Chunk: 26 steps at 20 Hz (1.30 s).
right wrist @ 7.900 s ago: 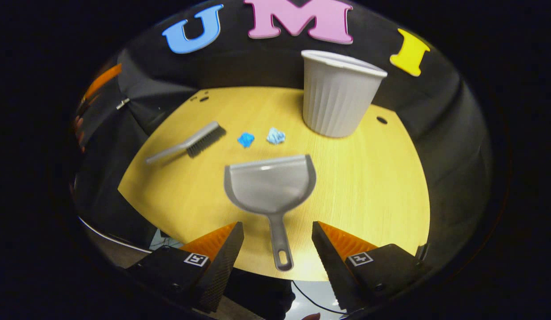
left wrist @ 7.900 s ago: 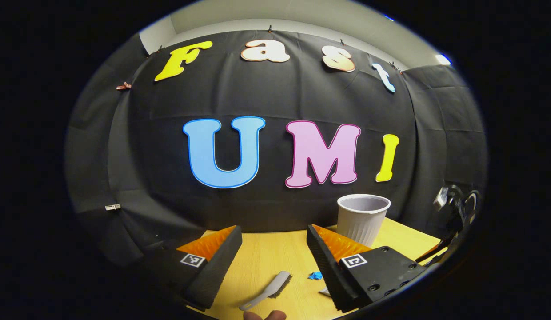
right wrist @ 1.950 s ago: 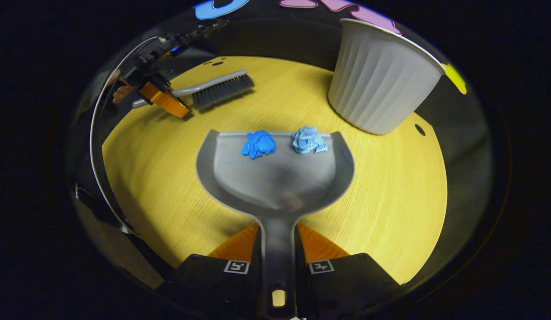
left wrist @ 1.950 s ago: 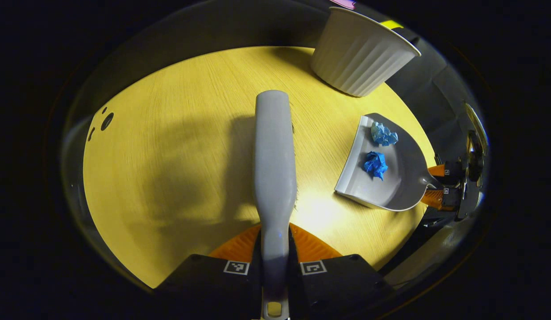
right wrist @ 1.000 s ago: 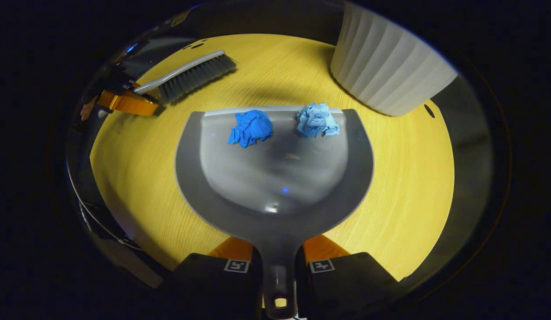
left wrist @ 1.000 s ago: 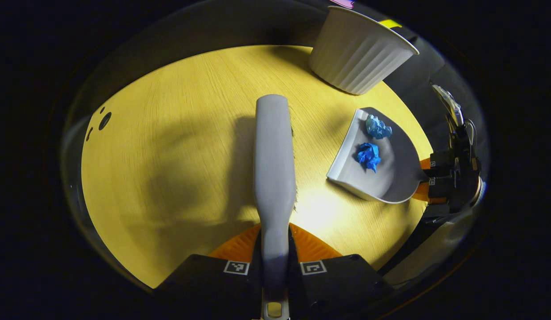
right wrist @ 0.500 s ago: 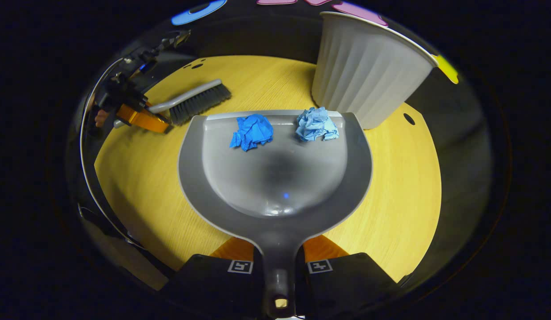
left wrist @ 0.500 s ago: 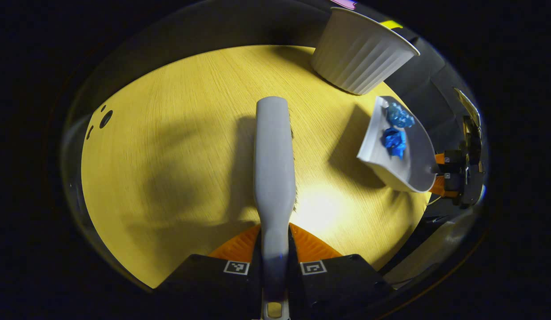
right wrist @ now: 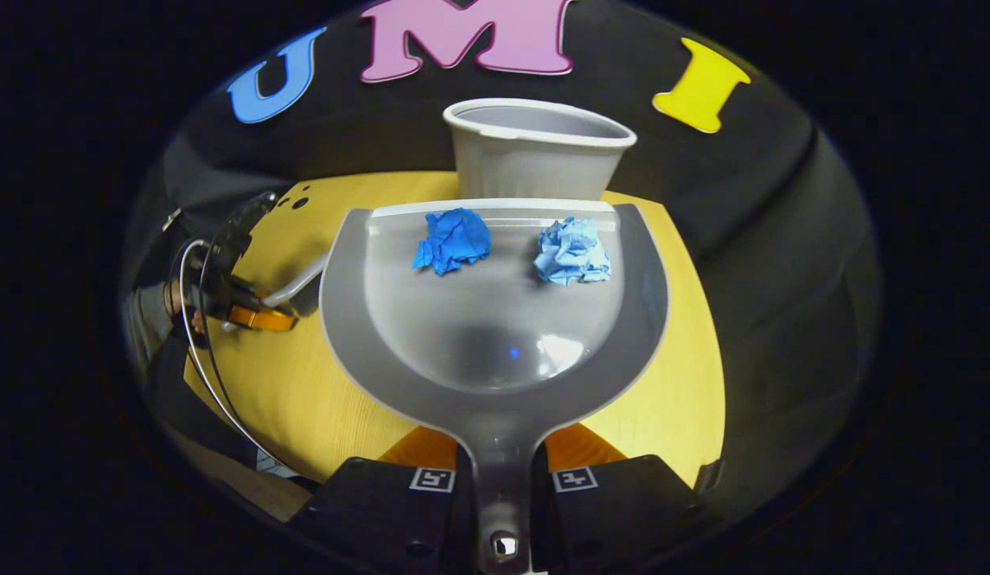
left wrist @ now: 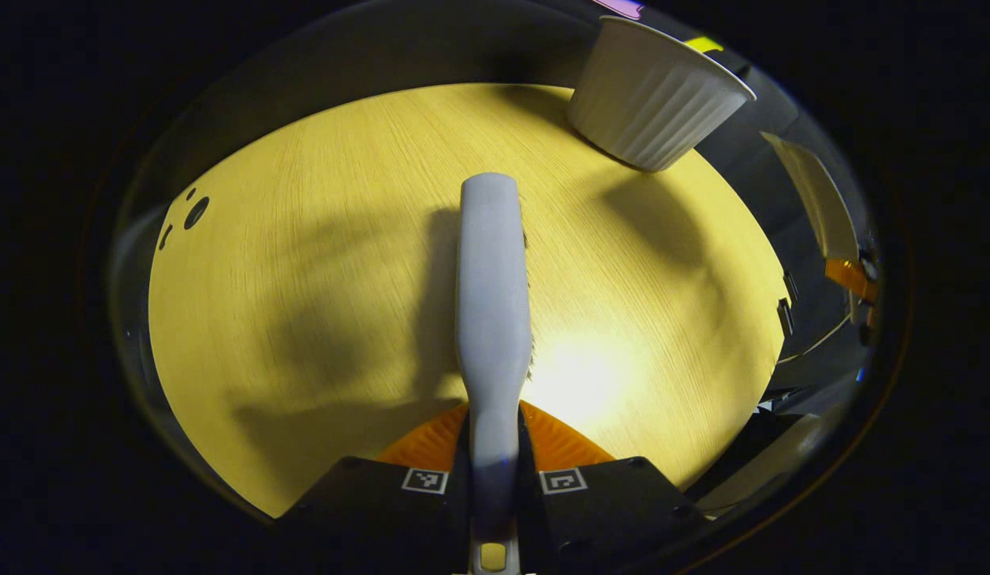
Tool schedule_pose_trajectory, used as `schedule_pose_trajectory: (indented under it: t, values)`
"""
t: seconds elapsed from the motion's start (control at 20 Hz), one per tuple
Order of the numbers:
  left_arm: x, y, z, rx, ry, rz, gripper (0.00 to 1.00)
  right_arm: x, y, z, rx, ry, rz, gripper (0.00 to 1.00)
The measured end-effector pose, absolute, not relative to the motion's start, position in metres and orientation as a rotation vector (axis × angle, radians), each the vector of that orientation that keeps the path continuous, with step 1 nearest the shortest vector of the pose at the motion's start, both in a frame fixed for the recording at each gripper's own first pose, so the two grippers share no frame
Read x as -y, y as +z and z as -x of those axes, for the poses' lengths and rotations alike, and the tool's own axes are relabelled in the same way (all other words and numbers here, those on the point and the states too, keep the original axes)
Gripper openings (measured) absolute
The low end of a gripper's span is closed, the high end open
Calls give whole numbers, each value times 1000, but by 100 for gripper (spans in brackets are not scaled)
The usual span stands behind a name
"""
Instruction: Pick up the small broom and dustpan from the desktop, sweep the trash into the dustpan with the broom, and then empty the trash into the garbage bin.
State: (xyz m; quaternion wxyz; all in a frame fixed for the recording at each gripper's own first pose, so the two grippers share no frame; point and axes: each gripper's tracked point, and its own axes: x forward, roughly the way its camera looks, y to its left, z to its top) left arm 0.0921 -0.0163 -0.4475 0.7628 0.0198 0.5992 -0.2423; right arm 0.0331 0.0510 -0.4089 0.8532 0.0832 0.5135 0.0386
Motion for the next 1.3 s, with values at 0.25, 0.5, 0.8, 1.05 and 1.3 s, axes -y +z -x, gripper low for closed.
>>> schedule_pose_trajectory:
  t: [0.25,0.5,0.8,1.05,1.3]
  values:
    - [16,-453,-86,-1293,-552,-47,27,-53,-406,-47,-1095,-4,-190,29]
    - [14,-453,-83,-1281,-570,-42,27,0,-372,-75,-1090,-80,-67,29]
    - [7,-454,-78,-1271,-560,-31,28,52,-349,-158,-1014,-144,146,29]
    - [10,-457,-74,-1264,-551,-24,27,60,-358,-198,-1049,-98,407,29]
    - [10,-457,-74,-1257,-552,-11,27,62,-358,-211,-1100,-24,586,29]
